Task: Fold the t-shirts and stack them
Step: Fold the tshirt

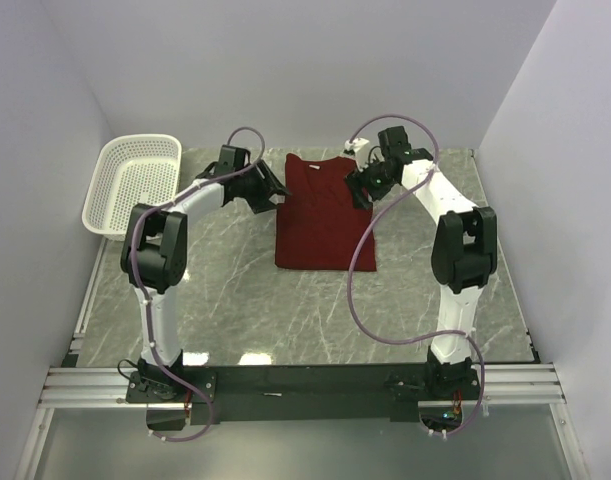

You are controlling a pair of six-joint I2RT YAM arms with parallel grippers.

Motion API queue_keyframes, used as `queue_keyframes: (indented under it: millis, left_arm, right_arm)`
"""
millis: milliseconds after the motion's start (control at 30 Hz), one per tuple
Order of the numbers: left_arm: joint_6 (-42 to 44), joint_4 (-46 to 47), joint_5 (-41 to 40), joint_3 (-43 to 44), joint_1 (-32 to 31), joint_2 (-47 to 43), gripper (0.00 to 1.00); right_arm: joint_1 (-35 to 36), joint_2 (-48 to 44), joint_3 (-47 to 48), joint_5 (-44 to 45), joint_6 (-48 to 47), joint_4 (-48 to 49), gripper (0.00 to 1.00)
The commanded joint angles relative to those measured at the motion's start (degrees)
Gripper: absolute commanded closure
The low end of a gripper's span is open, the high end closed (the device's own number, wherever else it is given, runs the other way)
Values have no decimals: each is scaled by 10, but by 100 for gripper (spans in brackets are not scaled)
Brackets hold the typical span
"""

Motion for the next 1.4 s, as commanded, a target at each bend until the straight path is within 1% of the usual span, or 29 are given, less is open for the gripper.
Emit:
queue_keyframes:
  millis: [0, 67, 133, 167, 200, 233, 267, 300, 333, 367, 400, 433, 467, 500, 533, 600, 633, 667, 700, 733, 800, 833, 900, 967, 1033, 1100, 1267, 1367]
  left_arm:
    - [17, 7, -40, 28, 11, -49, 34]
    - [42, 4, -51, 17, 12, -84, 32]
    - [73, -6, -52, -10, 12, -121, 31]
    - [84, -8, -52, -24, 11, -135, 32]
    - [94, -2, -42, -43, 11, -167, 32]
    - [112, 5, -36, -94, 11, -187, 31]
    - [121, 11, -29, -124, 10, -207, 31]
    - [129, 18, -21, -152, 9, -243, 31]
    - [142, 18, -17, -203, 7, -260, 32]
    - [145, 15, -17, -227, 4, -274, 31]
    - [149, 14, -19, -269, 1, -301, 32]
    - [148, 18, -19, -293, -2, -312, 32]
    - [144, 24, -19, -314, -8, -323, 32]
    - [139, 31, -19, -353, -11, -342, 32]
    - [129, 47, -16, -369, -15, -351, 32]
    - [117, 60, -17, -408, -24, -369, 33]
    - [102, 70, -19, -420, -28, -377, 33]
    - [95, 88, -21, -430, -36, -383, 33]
    - [90, 93, -24, -444, -39, -390, 33]
    - [83, 96, -26, -447, -42, -389, 33]
    - [79, 99, -38, -452, -52, -376, 33]
    - [73, 105, -37, -454, -53, -370, 33]
    - [58, 119, -41, -455, -60, -343, 35]
    - [49, 127, -42, -450, -67, -322, 38]
    - [35, 132, -47, -436, -71, -295, 40]
    - [22, 149, -57, -419, -77, -271, 41]
    - [9, 147, -77, -383, -79, -224, 44]
    - [6, 149, -84, -376, -80, -211, 47]
  right_arm:
    - [-3, -57, -31, 63, 74, 93, 16]
    - [-4, -87, -55, 55, 67, 96, 13]
    - [-10, -112, -80, 29, 56, 92, 13]
    - [-13, -146, -119, -29, 32, 90, 13]
    - [-17, -166, -142, -60, 16, 89, 13]
    - [-21, -188, -169, -94, -28, 88, 13]
    - [-22, -229, -218, -126, -61, 81, 12]
    - [-22, -249, -243, -179, -94, 71, 12]
    - [-23, -270, -268, -199, -158, 55, 11]
    - [-21, -303, -311, -213, -185, 49, 6]
    - [-22, -316, -333, -223, -208, 47, 5]
    - [-22, -328, -351, -219, -223, 58, 4]
    - [-22, -342, -379, -205, -211, 77, 2]
    - [-22, -343, -389, -166, -187, 103, 2]
    - [-22, -339, -390, -148, -142, 124, 3]
    - [-23, -297, -342, -140, -119, 93, 14]
    - [-23, -282, -321, -149, -90, 58, 21]
    - [-24, -256, -286, -158, -80, 41, 30]
    - [-22, -247, -273, -175, -78, 21, 32]
    - [-21, -242, -268, -193, -88, -2, 33]
    - [-17, -249, -276, -202, -132, -29, 30]
    - [-9, -261, -294, -206, -192, -58, 28]
    - [-5, -281, -326, -200, -226, -55, 27]
    - [2, -323, -383, -179, -266, -25, 23]
    - [10, -358, -433, -159, -284, 21, 20]
    - [12, -372, -451, -143, -292, 40, 19]
    - [17, -358, -452, -130, -283, 52, 20]
    - [19, -356, -461, -121, -294, 63, 20]
